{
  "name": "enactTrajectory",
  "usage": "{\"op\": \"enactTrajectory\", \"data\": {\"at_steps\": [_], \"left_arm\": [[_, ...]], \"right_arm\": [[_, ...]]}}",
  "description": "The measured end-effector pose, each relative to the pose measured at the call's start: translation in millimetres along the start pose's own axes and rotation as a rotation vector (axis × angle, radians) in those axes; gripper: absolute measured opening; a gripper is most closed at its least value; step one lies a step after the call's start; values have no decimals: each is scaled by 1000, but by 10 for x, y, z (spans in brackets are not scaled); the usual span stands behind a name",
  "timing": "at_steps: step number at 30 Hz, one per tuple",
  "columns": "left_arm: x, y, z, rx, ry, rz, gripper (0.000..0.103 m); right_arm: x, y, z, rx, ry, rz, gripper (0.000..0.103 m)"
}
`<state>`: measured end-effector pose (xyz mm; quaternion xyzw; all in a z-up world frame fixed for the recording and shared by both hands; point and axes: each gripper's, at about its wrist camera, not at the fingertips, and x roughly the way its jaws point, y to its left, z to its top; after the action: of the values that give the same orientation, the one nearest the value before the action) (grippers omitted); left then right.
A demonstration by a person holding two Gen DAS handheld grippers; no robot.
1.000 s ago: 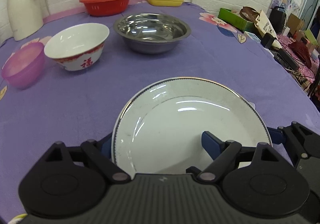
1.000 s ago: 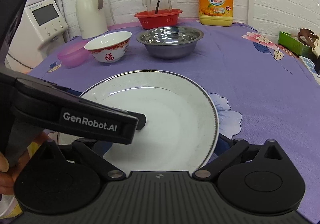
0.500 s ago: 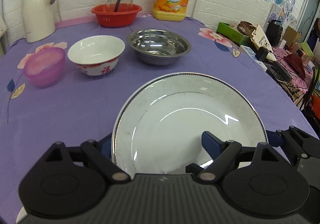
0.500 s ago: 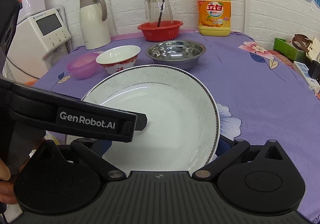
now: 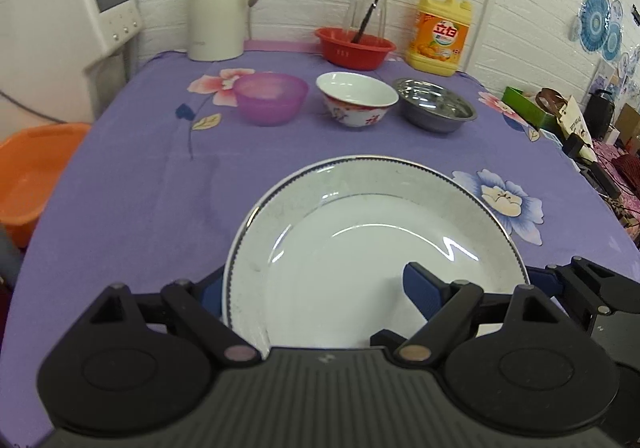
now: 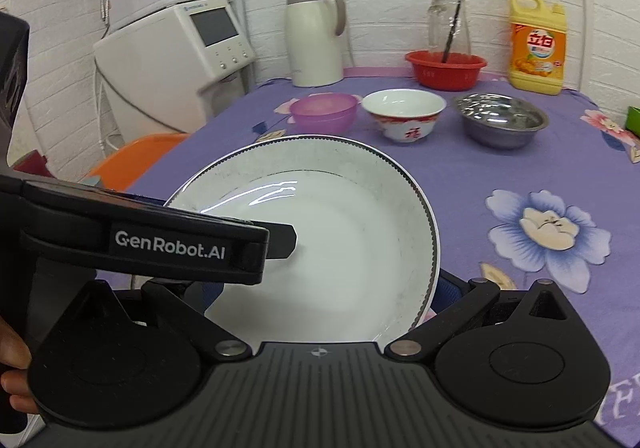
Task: Organize plates and bowls
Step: 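Carry the gold-rimmed plate toward the plate stack and lower it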
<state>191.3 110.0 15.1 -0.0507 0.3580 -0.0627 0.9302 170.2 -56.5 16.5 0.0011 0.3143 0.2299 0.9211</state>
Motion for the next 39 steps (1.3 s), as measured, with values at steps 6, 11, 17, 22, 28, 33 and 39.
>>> {"op": "enactTrajectory", "data": {"at_steps": [6, 11, 17, 22, 28, 33, 39], "left_arm": [[-67, 156, -254, -27, -11, 2, 86], [38, 220, -322, -58, 9, -29, 86], [-10, 205, -324, -36, -29, -25, 88], [-124, 119, -230, 20, -77, -18, 94], [-138, 133, -113, -17, -89, -24, 94], [-138, 129, -78, -19, -99, -9, 94], [-144, 113, -34, -25, -109, -7, 94]], "right_arm": [[60, 245, -149, -27, 36, 20, 103], [89, 259, -212, -39, 34, 11, 103], [73, 241, -222, -39, 27, 25, 103], [51, 250, -199, -67, 8, 7, 103], [74, 239, -199, -103, 31, 27, 103], [-12, 56, -178, 31, 0, 93, 103], [41, 132, -149, -36, 36, 95, 103]]}}
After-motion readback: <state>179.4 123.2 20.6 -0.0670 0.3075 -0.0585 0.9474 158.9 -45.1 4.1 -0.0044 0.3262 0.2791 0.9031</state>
